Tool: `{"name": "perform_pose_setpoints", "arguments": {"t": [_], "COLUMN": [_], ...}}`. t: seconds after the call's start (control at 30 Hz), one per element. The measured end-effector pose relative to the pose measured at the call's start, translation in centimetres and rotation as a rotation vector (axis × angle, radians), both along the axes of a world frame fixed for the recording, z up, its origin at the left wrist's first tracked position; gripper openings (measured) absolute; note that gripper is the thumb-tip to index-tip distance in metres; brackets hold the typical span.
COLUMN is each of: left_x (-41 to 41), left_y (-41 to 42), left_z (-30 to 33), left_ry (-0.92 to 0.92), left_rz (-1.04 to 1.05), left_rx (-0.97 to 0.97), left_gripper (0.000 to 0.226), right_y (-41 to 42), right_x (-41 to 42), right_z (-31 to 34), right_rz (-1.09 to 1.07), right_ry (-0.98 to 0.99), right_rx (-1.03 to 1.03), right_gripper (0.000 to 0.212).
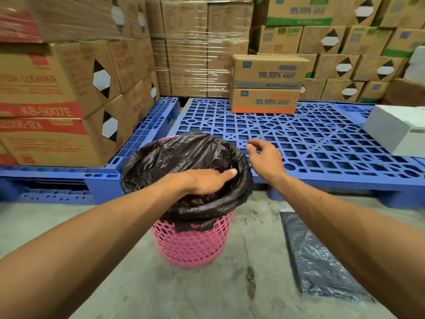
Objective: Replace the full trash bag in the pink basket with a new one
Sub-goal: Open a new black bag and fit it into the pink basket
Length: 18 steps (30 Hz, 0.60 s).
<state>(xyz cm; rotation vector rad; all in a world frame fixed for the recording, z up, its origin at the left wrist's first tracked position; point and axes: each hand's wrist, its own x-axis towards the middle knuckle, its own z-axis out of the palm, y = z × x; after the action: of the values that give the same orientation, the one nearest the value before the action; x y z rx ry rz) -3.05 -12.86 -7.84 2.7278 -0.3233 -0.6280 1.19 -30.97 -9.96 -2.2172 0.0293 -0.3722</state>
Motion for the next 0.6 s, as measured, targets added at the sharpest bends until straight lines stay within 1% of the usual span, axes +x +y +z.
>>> {"name": "perform_pose_setpoints", "arguments": {"t": [0.03, 0.07, 0.1, 0.13, 0.17, 0.2, 0.23, 0.27, 0.3, 0.33, 0.37, 0.4, 0.43, 0.47, 0.5, 0.53, 0.57, 0.6], "left_x": [0.6, 1.1, 1.7, 1.9, 1.8, 1.6, 0.9, 0.4, 0.1, 0.4, 0.9, 1.5, 2.2, 3.4, 4.6, 5.9, 7.2, 8.2], "left_y": [1.2, 2.3, 3.8, 5.3, 6.7, 7.9, 8.5, 8.7, 8.6, 8.4, 8.1, 7.7, 7.6, 7.4, 7.3, 7.6, 7.9, 8.5], "left_z": [-0.4, -0.7, -1.4, -1.9, -2.2, -2.4, -2.2, -2.0, -1.8, -2.0, -2.1, -2.2, -2.3, -2.5, -3.0, -3.7, -4.4, -5.0], "left_ry": [-0.082, -0.159, -0.187, -0.157, -0.075, 0.035, 0.153, 0.258, 0.3, 0.288, 0.279, 0.26, 0.2, 0.083, -0.017, -0.074, -0.106, -0.141], "left_rz": [-0.032, -0.07, -0.109, -0.138, -0.135, -0.087, -0.025, 0.015, 0.039, 0.038, 0.011, -0.052, -0.117, -0.186, -0.234, -0.292, -0.364, -0.453], "left_rx": [0.147, 0.312, 0.472, 0.597, 0.684, 0.739, 0.755, 0.748, 0.727, 0.717, 0.703, 0.694, 0.677, 0.686, 0.698, 0.735, 0.798, 0.872], "left_gripper": [0.093, 0.09, 0.087, 0.085, 0.084, 0.083, 0.077, 0.064, 0.051, 0.044, 0.042, 0.044, 0.046, 0.048, 0.049, 0.053, 0.06, 0.067], "right_y": [0.4, 1.1, 2.0, 3.0, 4.2, 5.3, 6.4, 7.5, 8.5, 9.5, 10.4, 11.4, 12.3, 13.2, 13.8, 14.3, 14.6, 14.6], "right_x": [-0.5, -0.8, -1.1, -1.3, -1.5, -1.7, -2.0, -2.1, -2.2, -2.0, -1.3, -0.7, 0.1, 1.0, 1.8, 2.6, 3.1, 3.6], "right_z": [1.0, 1.7, 2.3, 2.8, 3.4, 4.0, 4.7, 5.4, 6.1, 6.6, 6.7, 6.4, 5.6, 4.6, 3.2, 1.6, 0.2, -1.2], "right_rz": [0.163, 0.336, 0.499, 0.61, 0.637, 0.595, 0.531, 0.494, 0.494, 0.516, 0.546, 0.583, 0.631, 0.694, 0.76, 0.822, 0.869, 0.87], "right_ry": [-0.063, -0.062, 0.012, 0.163, 0.368, 0.568, 0.721, 0.788, 0.776, 0.715, 0.645, 0.57, 0.489, 0.437, 0.465, 0.553, 0.666, 0.747], "right_rx": [-0.134, -0.307, -0.524, -0.761, -0.987, -1.175, -1.334, -1.449, -1.549, -1.63, -1.68, -1.688, -1.658, -1.587, -1.485, -1.381, -1.33, -1.363], "right_gripper": [0.039, 0.042, 0.045, 0.048, 0.051, 0.05, 0.043, 0.032, 0.023, 0.019, 0.017, 0.017, 0.024, 0.031, 0.035, 0.039, 0.049, 0.062]}}
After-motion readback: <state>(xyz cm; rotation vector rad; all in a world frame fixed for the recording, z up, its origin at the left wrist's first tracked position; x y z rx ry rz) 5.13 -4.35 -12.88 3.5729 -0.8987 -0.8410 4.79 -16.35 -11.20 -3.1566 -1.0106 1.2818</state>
